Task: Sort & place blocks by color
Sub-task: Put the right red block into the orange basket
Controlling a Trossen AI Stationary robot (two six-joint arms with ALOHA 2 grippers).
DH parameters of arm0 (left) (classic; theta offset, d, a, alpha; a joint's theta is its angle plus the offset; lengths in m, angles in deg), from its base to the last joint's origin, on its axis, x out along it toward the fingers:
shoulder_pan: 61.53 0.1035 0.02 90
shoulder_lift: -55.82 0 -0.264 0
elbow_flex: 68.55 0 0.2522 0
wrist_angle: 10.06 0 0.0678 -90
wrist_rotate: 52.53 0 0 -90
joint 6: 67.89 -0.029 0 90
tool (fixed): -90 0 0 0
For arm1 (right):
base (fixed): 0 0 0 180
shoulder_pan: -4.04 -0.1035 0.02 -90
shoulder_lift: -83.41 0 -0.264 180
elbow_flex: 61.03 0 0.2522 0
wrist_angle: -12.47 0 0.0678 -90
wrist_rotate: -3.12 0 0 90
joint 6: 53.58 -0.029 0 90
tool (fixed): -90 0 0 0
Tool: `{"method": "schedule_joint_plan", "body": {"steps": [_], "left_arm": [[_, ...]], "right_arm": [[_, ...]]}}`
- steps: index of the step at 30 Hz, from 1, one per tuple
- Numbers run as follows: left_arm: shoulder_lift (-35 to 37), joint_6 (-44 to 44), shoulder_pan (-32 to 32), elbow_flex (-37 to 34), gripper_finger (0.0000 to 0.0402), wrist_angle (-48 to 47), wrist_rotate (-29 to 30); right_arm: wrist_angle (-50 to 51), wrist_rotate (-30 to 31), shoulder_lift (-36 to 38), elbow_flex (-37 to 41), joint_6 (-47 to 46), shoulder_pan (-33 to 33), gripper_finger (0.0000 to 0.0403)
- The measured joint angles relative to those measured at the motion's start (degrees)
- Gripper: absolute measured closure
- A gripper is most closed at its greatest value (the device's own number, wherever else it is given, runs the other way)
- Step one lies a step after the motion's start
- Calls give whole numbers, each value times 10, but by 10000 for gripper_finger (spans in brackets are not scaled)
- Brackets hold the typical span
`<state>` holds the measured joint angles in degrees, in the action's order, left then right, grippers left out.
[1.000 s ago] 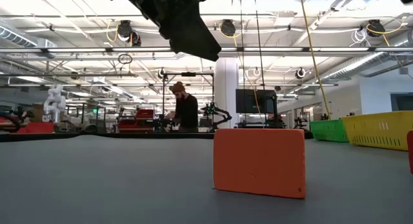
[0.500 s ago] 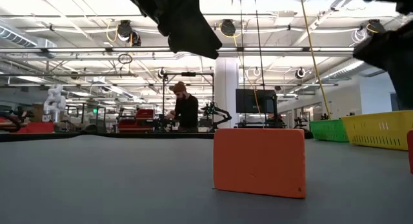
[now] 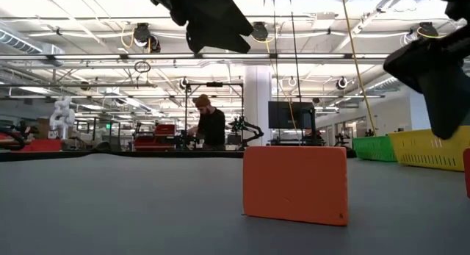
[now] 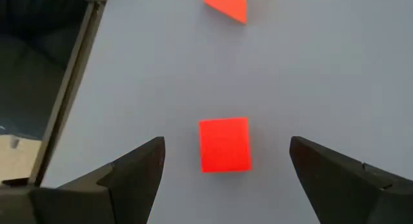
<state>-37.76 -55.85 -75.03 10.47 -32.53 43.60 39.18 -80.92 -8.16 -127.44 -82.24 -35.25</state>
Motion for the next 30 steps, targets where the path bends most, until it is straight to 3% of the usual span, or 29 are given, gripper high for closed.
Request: {"method": "schedule_joint_plan", "body": {"steps": [11, 16, 22, 30], "left_arm": [[0, 19, -51, 0, 213, -16, 28], [0, 24, -61, 0, 213, -24, 34], [0, 25, -65, 0, 213, -27, 35], [0, 24, -64, 0, 213, -28, 35]], "right_arm": [[-42, 36, -59, 0, 9, -5, 88], [-47, 44, -59, 0, 9, -6, 149], [-46, 12, -59, 0, 11, -6, 278], [-42, -1, -53, 0, 19, -5, 284]]}}
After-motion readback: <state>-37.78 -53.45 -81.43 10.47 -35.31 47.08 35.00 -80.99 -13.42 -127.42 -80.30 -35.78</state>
